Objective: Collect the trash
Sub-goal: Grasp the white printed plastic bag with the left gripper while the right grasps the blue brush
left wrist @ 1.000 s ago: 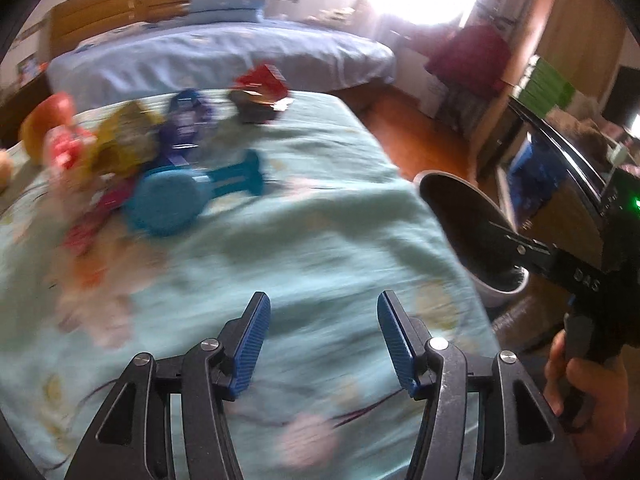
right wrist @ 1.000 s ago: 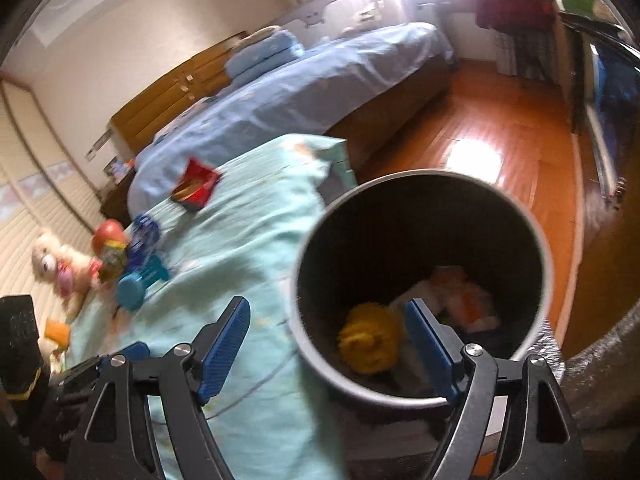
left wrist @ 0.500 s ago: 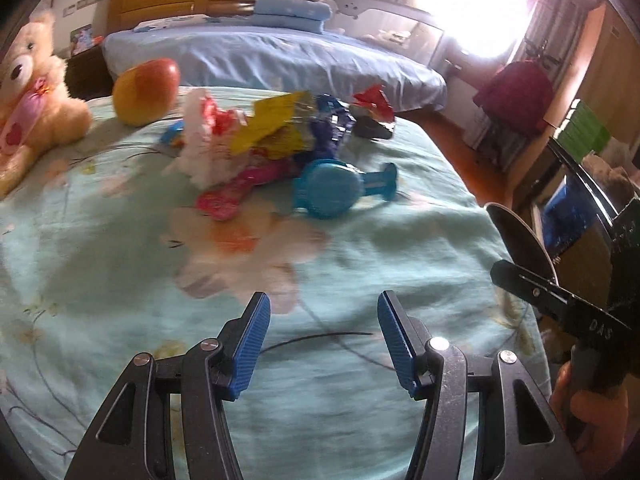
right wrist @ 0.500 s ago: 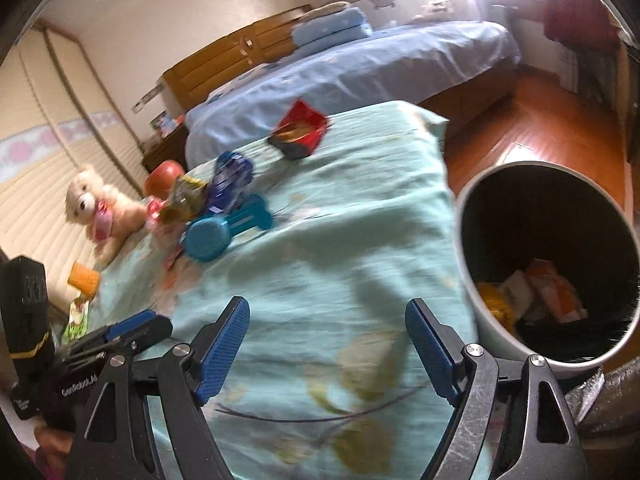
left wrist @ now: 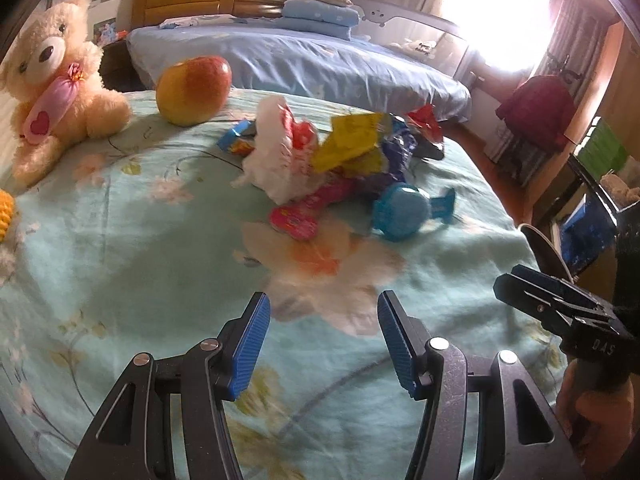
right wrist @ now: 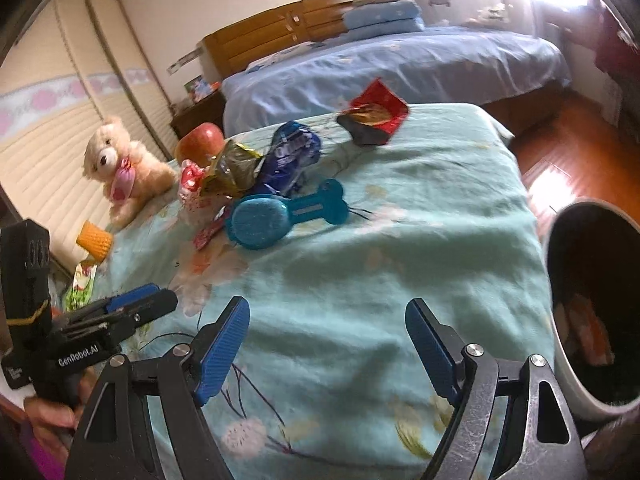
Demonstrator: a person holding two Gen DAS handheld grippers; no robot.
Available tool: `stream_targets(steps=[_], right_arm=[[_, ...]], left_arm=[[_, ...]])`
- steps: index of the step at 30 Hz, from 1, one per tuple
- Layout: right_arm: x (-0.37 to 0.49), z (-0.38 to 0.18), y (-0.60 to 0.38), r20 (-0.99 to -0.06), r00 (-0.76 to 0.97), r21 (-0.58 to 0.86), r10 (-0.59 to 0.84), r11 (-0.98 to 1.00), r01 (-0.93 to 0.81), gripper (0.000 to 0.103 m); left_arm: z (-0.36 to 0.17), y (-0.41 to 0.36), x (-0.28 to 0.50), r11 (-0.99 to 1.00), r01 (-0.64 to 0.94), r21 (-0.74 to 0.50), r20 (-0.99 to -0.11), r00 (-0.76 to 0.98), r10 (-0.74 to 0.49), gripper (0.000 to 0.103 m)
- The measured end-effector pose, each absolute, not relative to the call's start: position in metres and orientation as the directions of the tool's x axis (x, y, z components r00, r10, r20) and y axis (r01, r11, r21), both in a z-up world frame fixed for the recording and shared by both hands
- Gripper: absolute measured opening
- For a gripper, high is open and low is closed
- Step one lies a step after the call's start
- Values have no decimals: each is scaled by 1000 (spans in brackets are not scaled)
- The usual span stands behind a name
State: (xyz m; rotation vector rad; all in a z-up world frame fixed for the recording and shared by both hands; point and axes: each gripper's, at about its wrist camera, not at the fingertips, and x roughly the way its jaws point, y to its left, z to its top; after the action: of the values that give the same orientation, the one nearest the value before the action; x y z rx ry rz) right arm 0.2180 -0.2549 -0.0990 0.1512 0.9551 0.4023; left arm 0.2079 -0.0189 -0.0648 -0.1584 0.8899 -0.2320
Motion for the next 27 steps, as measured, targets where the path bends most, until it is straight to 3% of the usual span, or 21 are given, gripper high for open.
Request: stream_targets(steps=[21, 23, 25, 26, 27], right_arm=[[311, -122, -213, -799, 334, 282, 501, 801, -527, 88], [313, -122, -212, -796, 331, 287, 506, 798, -530, 88], [312, -122, -212, -798, 342, 272, 496, 803, -530, 82], [311, -122, -211, -799, 345, 267, 493, 804, -531, 78], [308, -121, -211, -799, 344, 266, 493, 803, -534, 64]], left_arm=[[-77, -2, 317, 959, 136, -248, -765, 580, -279, 54], [-81, -5, 319, 958, 147, -245, -767, 576, -284, 46], [-85, -9, 320, 959, 158, -235, -772, 569, -283, 22], [-86, -10, 320, 959, 160, -233, -773, 567, -283, 20], [-87, -11, 320, 960, 161, -230, -774, 568, -281, 18]])
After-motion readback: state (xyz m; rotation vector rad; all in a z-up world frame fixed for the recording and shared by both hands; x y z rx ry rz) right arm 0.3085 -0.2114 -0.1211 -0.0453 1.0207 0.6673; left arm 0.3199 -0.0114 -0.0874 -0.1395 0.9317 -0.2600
